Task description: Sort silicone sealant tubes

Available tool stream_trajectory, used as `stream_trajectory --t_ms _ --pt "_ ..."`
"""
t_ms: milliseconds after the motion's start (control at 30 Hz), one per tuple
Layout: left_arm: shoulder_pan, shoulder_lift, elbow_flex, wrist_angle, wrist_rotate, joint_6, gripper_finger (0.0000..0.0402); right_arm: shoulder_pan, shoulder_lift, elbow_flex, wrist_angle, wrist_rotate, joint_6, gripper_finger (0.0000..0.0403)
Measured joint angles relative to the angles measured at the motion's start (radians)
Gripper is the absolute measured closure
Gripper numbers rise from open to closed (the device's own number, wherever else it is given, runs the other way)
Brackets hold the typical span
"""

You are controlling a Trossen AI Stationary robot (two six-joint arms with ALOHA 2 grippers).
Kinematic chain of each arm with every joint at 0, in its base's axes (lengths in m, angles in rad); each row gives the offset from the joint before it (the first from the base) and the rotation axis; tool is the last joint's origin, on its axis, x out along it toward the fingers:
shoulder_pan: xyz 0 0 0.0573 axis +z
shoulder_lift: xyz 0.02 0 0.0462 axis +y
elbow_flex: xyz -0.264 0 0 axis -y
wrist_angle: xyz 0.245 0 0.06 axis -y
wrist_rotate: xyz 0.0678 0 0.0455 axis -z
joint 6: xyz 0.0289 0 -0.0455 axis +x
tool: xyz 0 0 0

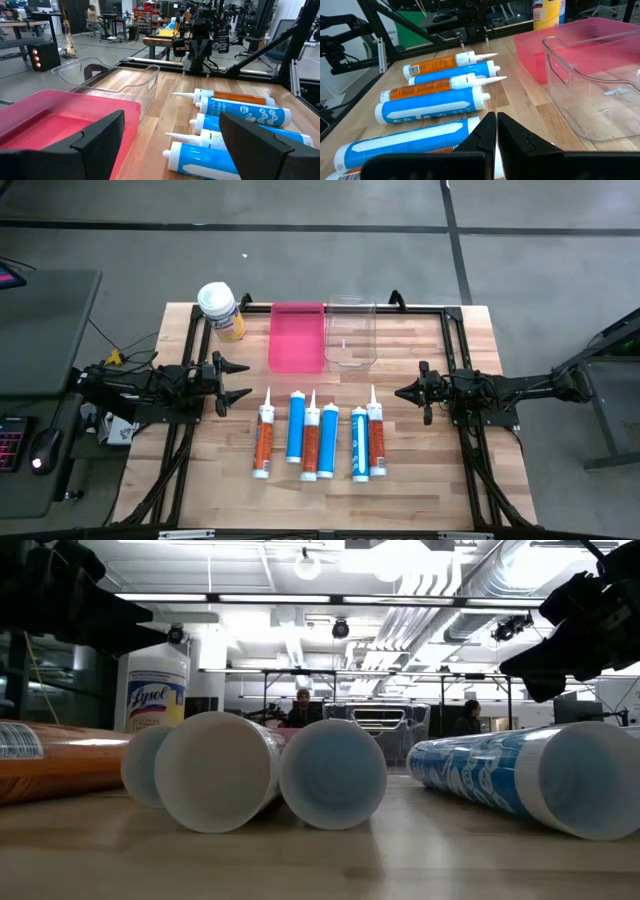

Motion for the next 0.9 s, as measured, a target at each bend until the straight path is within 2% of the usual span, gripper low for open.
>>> stream_trajectory --t_ms 500,633,700,800,900 --pt "0.0 0.0 0.0 0.0 0.0 0.0 0.0082 0.0 0.0 0.0 0.0 0.0 0.0 0.0391" --pt "0.0 0.0 0.0 0.0 0.0 0.0 0.0082 0.0 0.0 0.0 0.005 0.041 -0.113 0.0391" --pt "0.0 0.0 0.0 0.0 0.0 0.0 0.0082 0.0 0.0 0.0 0.011 0.056 -0.116 0.0391" --pt "0.0 0.0 0.0 0.0 0.0 0.0 0.0082 0.0 0.0 0.0 0.025 0.06 0.0 0.0391" --pt "0.0 0.0 0.0 0.0 0.0 0.0 0.0082 0.0 -0.001 0.0 0.034 0.07 0.246 0.0391"
